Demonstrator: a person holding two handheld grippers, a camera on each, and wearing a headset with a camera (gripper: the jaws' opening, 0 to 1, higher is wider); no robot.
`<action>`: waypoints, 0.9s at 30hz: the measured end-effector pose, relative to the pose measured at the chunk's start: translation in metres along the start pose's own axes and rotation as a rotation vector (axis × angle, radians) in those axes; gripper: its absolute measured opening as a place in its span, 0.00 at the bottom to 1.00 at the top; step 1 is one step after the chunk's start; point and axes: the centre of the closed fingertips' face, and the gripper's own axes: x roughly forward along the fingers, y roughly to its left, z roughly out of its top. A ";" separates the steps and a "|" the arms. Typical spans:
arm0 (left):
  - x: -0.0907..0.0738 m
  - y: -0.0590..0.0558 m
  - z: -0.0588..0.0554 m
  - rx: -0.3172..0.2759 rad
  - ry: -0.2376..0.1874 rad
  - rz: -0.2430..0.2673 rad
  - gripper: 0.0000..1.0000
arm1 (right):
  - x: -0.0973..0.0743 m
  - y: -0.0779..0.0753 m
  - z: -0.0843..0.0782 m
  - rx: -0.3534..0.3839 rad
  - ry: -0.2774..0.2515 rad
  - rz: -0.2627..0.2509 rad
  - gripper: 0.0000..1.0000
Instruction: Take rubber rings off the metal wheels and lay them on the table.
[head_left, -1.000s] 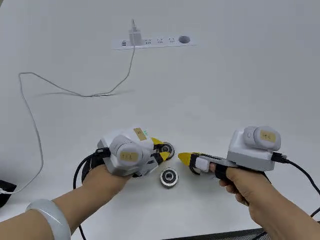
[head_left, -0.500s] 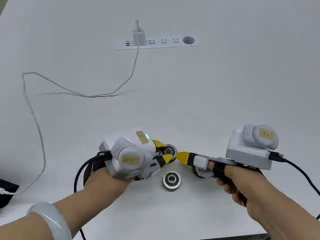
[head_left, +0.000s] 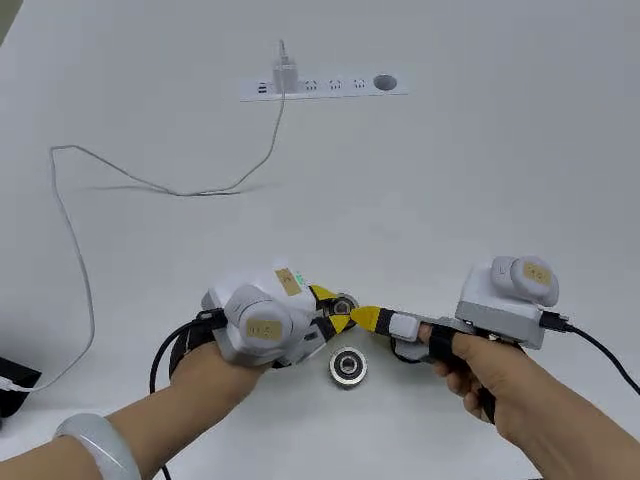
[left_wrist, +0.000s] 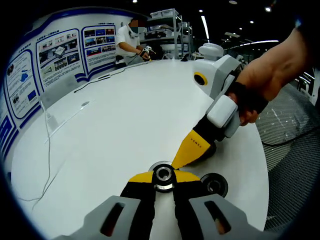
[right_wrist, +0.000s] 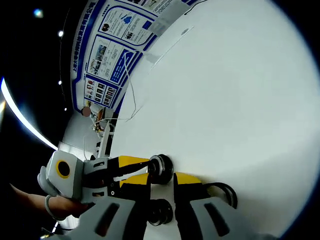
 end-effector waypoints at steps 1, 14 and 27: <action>0.000 0.000 0.000 0.000 -0.001 0.000 0.14 | 0.000 0.000 0.000 0.003 -0.003 0.002 0.20; 0.000 -0.001 0.000 -0.002 -0.004 -0.002 0.14 | -0.003 0.007 0.004 -0.012 -0.014 0.028 0.15; 0.000 0.000 0.000 -0.004 -0.006 -0.002 0.14 | -0.001 0.005 0.002 -0.046 -0.014 0.023 0.19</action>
